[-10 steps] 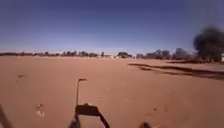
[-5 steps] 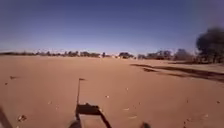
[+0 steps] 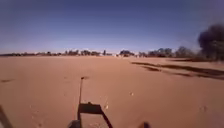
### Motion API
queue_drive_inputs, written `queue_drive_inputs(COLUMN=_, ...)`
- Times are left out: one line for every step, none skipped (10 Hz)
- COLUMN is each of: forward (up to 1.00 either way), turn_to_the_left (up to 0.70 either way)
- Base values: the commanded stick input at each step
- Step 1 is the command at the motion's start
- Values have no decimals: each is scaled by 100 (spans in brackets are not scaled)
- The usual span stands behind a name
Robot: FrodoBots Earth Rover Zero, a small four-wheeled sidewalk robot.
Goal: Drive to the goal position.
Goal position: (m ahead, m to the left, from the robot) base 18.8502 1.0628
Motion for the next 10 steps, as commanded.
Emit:
queue_drive_inputs(forward=70, turn_to_the_left=0)
queue_drive_inputs(forward=70, turn_to_the_left=0)
queue_drive_inputs(forward=70, turn_to_the_left=0)
queue_drive_inputs(forward=70, turn_to_the_left=0)
queue_drive_inputs(forward=70, turn_to_the_left=0)
queue_drive_inputs(forward=70, turn_to_the_left=0)
queue_drive_inputs(forward=70, turn_to_the_left=0)
queue_drive_inputs(forward=70, turn_to_the_left=0)
queue_drive_inputs(forward=70, turn_to_the_left=0)
queue_drive_inputs(forward=70, turn_to_the_left=0)
